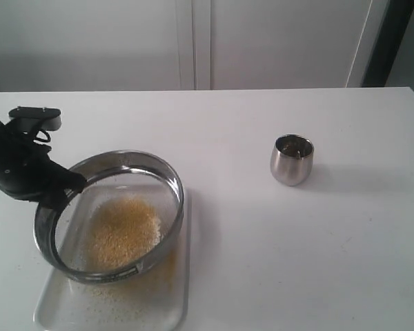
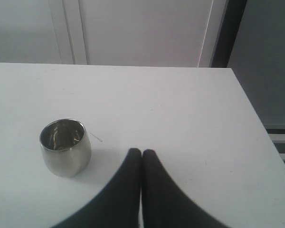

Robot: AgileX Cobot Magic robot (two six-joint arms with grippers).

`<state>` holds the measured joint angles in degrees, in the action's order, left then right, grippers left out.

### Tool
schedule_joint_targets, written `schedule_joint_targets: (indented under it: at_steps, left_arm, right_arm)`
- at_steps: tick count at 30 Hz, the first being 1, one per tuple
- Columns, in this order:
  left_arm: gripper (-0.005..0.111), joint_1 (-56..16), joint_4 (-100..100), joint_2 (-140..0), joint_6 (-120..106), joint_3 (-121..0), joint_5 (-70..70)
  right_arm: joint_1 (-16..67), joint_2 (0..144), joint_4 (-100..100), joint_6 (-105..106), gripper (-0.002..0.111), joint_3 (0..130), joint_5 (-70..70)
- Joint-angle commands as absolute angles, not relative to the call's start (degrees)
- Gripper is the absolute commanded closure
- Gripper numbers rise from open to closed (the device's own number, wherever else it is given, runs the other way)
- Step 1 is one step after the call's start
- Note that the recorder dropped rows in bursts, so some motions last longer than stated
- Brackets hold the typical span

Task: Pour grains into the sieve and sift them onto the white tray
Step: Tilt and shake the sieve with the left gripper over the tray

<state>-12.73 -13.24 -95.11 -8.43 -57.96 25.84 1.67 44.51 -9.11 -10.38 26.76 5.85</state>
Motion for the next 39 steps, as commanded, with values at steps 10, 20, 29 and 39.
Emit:
schedule_joint_targets:
  at_steps: [10,20,29,39]
  left_arm:
    - [0.107,-12.0,-12.9,-94.7,-9.5,-60.1,30.6]
    - [0.107,-13.5,-9.0,-94.7,-8.1,-63.5,35.1]
    - [0.107,-12.9,-17.0,-94.7,-15.1,-63.4,35.6]
    - [0.107,-8.6,-19.5,-95.3,-14.1,-63.4,35.7]
  right_arm:
    - [1.3,44.1,-9.3,-10.3,0.108,26.6,6.1]
    - [1.3,44.1,-9.3,-10.3,0.108,26.6,6.1]
    - [1.3,44.1,-9.3,-11.4,0.108,26.6,6.2]
    - [1.3,44.1,-9.3,-11.4,0.108,26.6,6.0]
